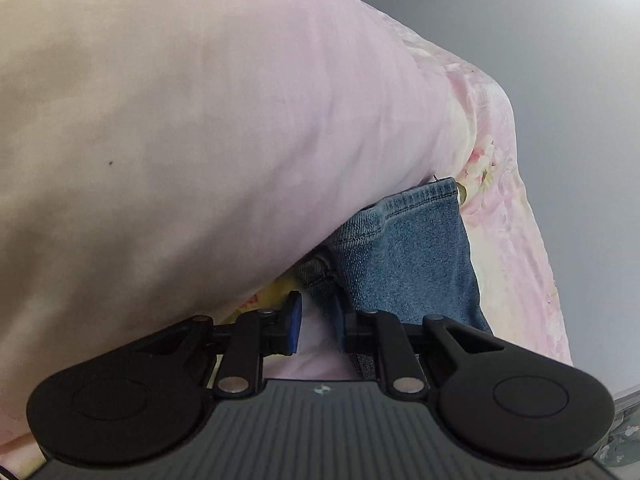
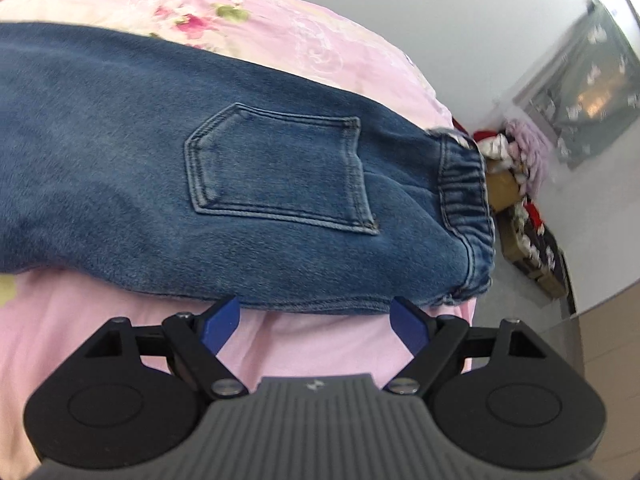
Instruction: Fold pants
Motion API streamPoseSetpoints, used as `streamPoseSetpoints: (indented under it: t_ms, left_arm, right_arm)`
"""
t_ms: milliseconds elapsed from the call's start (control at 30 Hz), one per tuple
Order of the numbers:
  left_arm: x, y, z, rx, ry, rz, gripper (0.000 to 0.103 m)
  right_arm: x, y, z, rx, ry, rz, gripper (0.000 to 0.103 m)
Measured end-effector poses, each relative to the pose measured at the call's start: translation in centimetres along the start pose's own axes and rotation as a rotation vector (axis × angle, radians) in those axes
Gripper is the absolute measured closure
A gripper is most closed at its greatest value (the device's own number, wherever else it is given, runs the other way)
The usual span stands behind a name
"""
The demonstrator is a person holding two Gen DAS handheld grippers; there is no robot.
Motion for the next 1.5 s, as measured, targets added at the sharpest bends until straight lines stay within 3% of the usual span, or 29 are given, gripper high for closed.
streamPoseSetpoints:
  t_ms: [100,167,400,533,633,767,933,1067,1233,1267,1400,1433,1500]
  left_arm:
    - [0.3,-0.3,0.5,0.032,0.022,0.001,0.084]
    - [0.3,-0.3,1.2,0.002,0.023,0.012,0.078]
    - [-2.0,0.9,0.6,-0.004,-0.094,-0.009,0.066]
    - [-3.0,1.3,0.8,-0.013,-0.136,-0.018,0.068]
    - [-2.3,1.2,2.2,-0.095,-0.155,0.010,0.083]
    - [0.0,0.5,5.5,-0.284,-0.149,0.080,0.094]
    - [2.6,-0.8,10.3,-0.560,-0.173,0.113,0.094]
    - [1.0,0.2,11.3,-0.782,-0.264,0.061,0.094]
    - [-2.2,3.2,10.0,-0.883,-0.384,0.013,0.093]
    - [-2.1,3.4,9.8,-0.892,-0.382,0.014,0.091]
    - [-0.3,2.1,8.4,-0.845,-0.357,0.016,0.069]
    - [0.6,1.5,7.8,-0.830,-0.343,0.012,0.069]
    - [2.4,0.8,7.0,-0.768,-0.261,-0.028,0.063]
  right_arm:
    - [-0.3,-0.1,-0.3,-0.006,-0.004,-0.006,0.022]
    - [-0.4,-0.1,-0.1,-0.030,-0.006,-0.012,0.022]
    - [-0.2,-0.2,0.1,-0.053,-0.016,-0.004,0.021]
    - [0.1,-0.6,-0.4,-0.042,-0.029,0.010,0.021]
    - [-0.1,-0.9,-0.7,-0.042,-0.032,0.010,0.021]
    - [0.2,-1.1,-1.2,-0.024,-0.040,0.023,0.021]
    - [0.8,-1.1,-1.3,-0.006,-0.051,0.042,0.021]
    - [1.4,-0.6,-0.7,-0.024,-0.057,0.044,0.021]
    - [1.6,0.1,0.9,-0.102,-0.077,0.001,0.021]
    - [1.7,0.2,1.4,-0.130,-0.088,-0.007,0.021]
    - [2.0,0.7,4.4,-0.284,-0.122,-0.026,0.020]
    - [1.9,0.9,5.3,-0.341,-0.130,-0.030,0.019]
    - [1.6,1.3,7.1,-0.490,-0.145,-0.042,0.019]
Point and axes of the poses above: each gripper's, at about its wrist camera, not at the fingertips, and x roughly against the way its jaws point, z to its right, y to its underside, the point moved 6 cm from there along -x, roughly the way its jaws point, and after that the axes turned 12 degrees about z, right-handed, at the moved point
